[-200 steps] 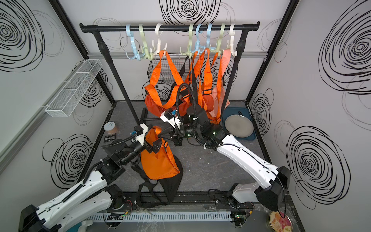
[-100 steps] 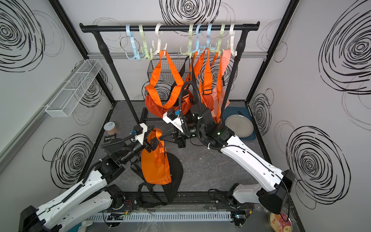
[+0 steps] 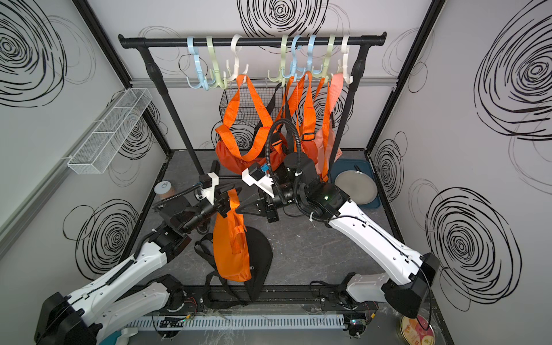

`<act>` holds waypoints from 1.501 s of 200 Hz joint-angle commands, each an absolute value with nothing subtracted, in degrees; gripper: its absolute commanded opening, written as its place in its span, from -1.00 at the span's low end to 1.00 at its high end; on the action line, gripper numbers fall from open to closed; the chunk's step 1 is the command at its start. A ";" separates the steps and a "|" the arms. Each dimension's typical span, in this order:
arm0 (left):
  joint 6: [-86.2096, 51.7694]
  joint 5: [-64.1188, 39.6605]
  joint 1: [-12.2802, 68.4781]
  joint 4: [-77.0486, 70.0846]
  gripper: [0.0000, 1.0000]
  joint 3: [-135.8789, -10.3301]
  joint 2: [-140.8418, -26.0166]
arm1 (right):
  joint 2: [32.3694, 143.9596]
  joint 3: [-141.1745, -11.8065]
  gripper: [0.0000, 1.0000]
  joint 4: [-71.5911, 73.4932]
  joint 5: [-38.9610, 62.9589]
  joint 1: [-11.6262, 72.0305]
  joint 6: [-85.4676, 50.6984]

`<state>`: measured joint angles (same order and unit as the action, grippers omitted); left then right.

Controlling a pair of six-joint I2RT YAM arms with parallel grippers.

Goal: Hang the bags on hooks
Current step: Pick up the bag from the bag, then hang the bag on the hook.

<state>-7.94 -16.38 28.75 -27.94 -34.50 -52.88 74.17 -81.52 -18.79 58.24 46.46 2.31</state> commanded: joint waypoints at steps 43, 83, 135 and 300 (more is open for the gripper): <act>-3.80 -15.59 28.65 -24.65 -1.00 -37.40 -49.51 | 70.36 -85.09 -1.00 -12.47 64.62 41.64 -0.60; -3.08 -11.27 30.50 -10.96 -1.00 -48.52 -48.50 | 69.42 -85.79 -1.00 -3.47 51.37 38.50 -5.18; -4.56 -7.54 34.01 12.36 -1.00 -80.69 -60.64 | 85.27 -107.55 -1.00 -2.32 46.75 36.31 -9.84; -18.36 -2.05 23.75 19.84 -1.00 -119.84 -87.65 | 123.25 -153.92 -1.00 14.48 50.49 28.44 -31.64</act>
